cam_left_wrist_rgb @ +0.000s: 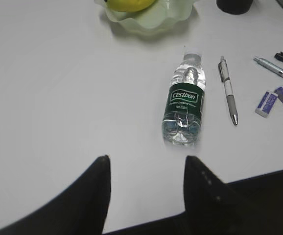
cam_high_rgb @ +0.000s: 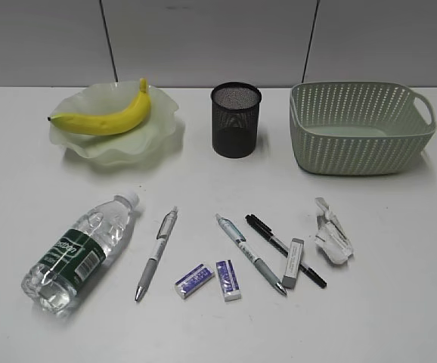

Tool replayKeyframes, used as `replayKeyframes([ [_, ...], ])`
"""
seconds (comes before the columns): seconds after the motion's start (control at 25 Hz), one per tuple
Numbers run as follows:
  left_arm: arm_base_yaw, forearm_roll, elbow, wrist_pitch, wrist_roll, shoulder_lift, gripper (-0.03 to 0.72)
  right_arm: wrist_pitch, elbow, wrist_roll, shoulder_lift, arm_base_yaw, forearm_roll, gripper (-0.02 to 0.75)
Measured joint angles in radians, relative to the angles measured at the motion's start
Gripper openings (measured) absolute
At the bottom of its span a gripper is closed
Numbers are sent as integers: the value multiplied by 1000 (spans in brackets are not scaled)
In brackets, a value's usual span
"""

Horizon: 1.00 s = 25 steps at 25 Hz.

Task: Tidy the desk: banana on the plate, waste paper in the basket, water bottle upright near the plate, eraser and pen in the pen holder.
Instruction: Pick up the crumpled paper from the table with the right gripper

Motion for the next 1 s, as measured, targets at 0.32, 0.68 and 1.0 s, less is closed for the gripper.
replayKeyframes([
  [0.32,0,0,38,-34,6,-166,363,-49,-31,-116,139,0,89,382],
  [0.68,0,-2,67,-83,7,-166,318,-199,-176,-319,659,84,292,382],
  [1.0,0,-3,67,-83,9,-166,310,-236,-390,-292,1253,293,233,482],
])
